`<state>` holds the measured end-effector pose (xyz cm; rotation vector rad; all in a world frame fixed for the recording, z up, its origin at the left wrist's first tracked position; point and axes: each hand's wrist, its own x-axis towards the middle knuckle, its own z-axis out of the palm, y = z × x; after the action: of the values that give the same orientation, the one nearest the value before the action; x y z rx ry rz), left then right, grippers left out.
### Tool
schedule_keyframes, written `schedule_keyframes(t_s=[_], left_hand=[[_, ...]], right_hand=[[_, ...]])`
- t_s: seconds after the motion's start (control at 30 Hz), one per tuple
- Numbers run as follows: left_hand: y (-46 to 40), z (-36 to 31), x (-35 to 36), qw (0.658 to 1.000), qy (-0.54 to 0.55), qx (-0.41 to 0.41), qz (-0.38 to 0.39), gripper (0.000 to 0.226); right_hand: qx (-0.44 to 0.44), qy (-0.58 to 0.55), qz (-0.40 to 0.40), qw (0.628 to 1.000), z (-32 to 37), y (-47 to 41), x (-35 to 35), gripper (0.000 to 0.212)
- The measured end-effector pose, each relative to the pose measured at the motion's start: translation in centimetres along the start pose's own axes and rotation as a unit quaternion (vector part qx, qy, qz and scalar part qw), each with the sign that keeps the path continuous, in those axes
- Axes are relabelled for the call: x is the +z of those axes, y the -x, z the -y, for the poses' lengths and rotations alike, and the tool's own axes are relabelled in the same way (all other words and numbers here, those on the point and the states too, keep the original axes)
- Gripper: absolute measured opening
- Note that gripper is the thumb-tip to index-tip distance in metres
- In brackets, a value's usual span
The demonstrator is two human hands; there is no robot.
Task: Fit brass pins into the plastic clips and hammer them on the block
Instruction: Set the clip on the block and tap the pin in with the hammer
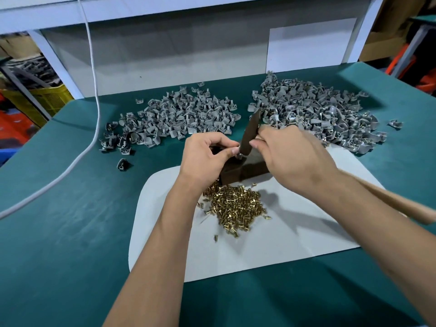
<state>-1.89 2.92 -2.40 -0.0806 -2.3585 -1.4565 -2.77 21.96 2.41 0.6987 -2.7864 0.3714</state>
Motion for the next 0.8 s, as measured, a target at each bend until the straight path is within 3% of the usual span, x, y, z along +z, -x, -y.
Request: schedule_keyframes(t_s=[0.07,0.17,0.3,0.4,0.53,0.67,0.8], left_hand=[[0.0,0.2,0.0,1.000,0.006,0.002,0.001,0.007],[-0.2,0.6,-0.1,0.999,0.032,-0.002,0.003,0.007],[-0.2,0.8,-0.1,0.999,0.050,0.000,0.007,0.011],[-0.2,1.0,-0.3,0.998,0.067,-0.006,-0.001,0.011],[-0.1,1.2,-0.1,0.998,0.066,-0.007,0.001,0.013],[-0.2,1.1,-0.2,0.997,0.079,-0.001,0.005,0.018],[-0.2,1.1,-0.2,0.997,0.077,0.001,0.008,0.016]], right_hand=[[-0.005,0.012,0.014,1.000,-0.1,-0.3,-0.4,0.025],[-0.003,0.004,-0.027,1.000,-0.3,-0.4,-0.5,0.024],[0.005,-0.004,0.015,1.000,-0.2,-0.2,-0.1,0.021],[0.005,0.001,-0.017,1.000,-0.6,-0.5,-0.2,0.025],[-0.007,0.013,0.033,0.999,-0.3,-0.1,0.5,0.026],[0.010,-0.017,-0.037,0.999,-0.5,-0.4,0.3,0.024],[-0.002,0.012,0.023,1.000,-0.2,-0.7,0.0,0.026]])
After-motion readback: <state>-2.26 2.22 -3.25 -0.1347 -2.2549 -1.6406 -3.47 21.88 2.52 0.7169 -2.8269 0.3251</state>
